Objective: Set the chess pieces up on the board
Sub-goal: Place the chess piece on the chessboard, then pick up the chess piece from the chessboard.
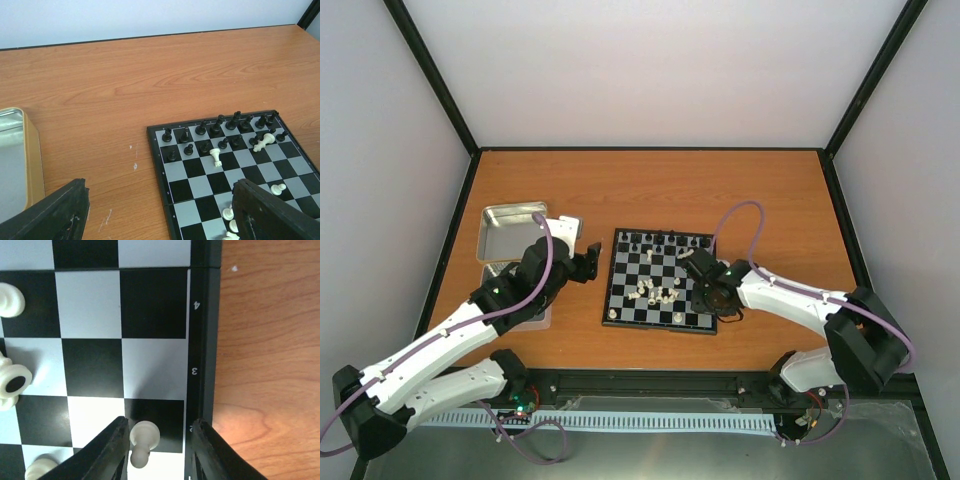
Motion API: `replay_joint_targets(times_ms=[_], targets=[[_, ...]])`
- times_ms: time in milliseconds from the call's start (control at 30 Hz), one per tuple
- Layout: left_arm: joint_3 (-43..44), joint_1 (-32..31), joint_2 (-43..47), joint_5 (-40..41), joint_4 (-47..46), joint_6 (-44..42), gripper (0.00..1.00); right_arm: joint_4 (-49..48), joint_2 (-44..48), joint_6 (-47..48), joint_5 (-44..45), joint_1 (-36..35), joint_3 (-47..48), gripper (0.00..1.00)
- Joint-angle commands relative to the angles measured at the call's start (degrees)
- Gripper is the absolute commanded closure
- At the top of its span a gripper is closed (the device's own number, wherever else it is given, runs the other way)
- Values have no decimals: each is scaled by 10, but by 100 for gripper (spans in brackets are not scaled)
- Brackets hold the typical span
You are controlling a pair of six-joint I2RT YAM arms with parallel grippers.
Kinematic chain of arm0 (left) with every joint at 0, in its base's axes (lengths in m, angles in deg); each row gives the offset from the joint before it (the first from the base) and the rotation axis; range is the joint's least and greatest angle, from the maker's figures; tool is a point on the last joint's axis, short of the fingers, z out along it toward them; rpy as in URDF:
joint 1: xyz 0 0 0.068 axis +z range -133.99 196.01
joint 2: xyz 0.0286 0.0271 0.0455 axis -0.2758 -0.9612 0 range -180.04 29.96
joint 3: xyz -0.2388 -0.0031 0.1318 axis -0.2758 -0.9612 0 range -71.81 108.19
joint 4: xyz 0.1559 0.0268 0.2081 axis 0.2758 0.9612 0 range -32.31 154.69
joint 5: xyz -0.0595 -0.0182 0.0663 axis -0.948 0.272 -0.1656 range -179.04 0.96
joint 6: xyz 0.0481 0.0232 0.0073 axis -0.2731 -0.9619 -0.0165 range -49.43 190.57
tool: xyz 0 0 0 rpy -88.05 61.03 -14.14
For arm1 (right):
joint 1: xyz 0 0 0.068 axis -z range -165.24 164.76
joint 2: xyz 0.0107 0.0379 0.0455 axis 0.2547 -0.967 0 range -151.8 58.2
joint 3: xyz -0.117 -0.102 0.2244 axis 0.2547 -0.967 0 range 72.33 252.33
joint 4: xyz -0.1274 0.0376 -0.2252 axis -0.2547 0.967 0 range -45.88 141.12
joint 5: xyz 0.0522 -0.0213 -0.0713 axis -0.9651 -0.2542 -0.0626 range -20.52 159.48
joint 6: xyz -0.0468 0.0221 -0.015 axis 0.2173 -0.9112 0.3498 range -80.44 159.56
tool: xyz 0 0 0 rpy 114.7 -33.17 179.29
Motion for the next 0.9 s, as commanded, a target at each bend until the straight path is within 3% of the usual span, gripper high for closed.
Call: replay_joint_targets(times_ms=[0, 233, 433, 867], targets=[[4, 3, 0, -1, -9, -1, 21, 21, 18, 5, 29, 2, 35, 62], [4, 3, 4, -1, -12, 0, 21, 7, -9, 62, 15, 1, 103, 59], [3, 3, 9, 1, -11, 1, 21, -18, -78, 90, -19, -7, 153, 63], [2, 3, 10, -2, -12, 0, 21, -52, -179, 100, 17, -7, 192, 78]])
